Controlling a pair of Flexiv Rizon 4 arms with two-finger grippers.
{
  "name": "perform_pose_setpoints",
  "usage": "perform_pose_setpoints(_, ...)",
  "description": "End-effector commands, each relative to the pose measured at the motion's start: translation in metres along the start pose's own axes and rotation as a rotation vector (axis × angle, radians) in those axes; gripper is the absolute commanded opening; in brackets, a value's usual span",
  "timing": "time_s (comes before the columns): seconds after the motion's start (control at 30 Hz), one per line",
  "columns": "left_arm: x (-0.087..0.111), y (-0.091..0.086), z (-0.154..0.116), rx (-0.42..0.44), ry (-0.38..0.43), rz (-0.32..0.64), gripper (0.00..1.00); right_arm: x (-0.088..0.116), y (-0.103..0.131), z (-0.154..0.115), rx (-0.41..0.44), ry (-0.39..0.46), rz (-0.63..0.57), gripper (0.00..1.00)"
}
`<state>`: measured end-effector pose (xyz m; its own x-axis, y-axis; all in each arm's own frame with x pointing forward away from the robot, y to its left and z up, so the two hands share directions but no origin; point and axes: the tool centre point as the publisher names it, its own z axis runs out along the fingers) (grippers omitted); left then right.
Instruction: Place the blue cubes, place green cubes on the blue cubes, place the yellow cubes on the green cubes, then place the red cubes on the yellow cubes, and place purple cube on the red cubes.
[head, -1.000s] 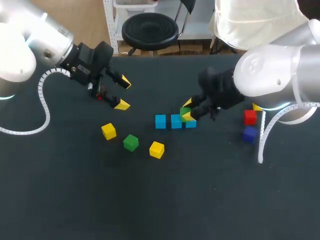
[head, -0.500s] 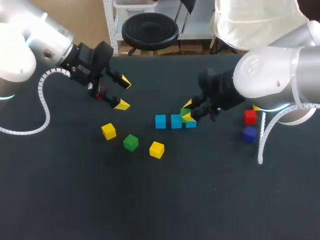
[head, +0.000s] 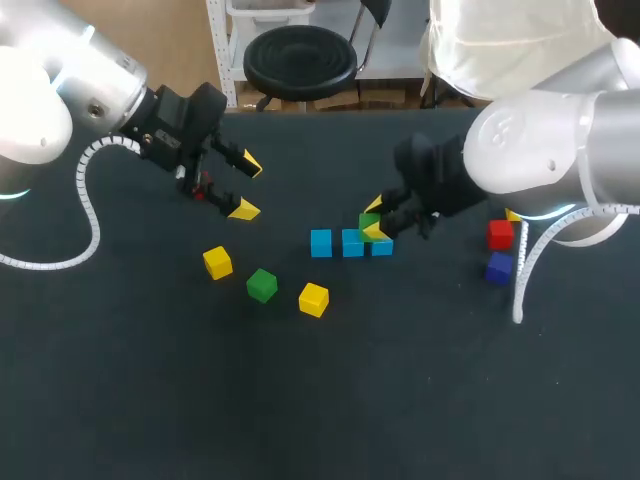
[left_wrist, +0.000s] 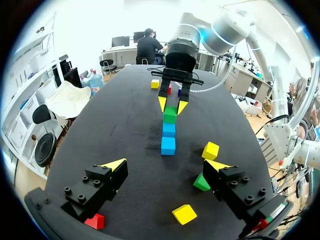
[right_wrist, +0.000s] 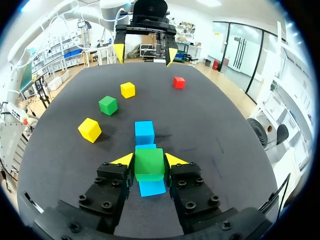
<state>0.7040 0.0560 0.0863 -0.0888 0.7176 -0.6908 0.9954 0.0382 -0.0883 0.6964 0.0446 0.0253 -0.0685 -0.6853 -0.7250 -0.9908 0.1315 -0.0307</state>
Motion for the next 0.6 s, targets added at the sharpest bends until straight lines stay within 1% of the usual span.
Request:
perform_pose_setpoints(0.03, 0.0, 0.0001, -0.0001, 0.001, 0.001, 0.001, 1.0, -0.0004, -0.0039, 0.0025, -0.007, 0.002, 0.002, 0.11)
perform_pose_setpoints(0.3, 0.0, 0.0001, -0.0001, 0.001, 0.001, 0.001, 1.0, 0.0009, -0.0031, 0.0014, -0.006, 0.008, 0.009, 0.12)
perform_pose_setpoints(0.57, 0.0, 0.0001, -0.0001, 0.001, 0.001, 0.001, 1.0, 0.0019, -0.0025, 0.0022, -0.008, 0.008, 0.014, 0.15)
perform_pose_setpoints(0.6, 0.0, 0.0001, -0.0001, 0.001, 0.001, 0.001, 1.0, 0.0022, -0.0026, 0.0026, -0.008, 0.008, 0.014, 0.17)
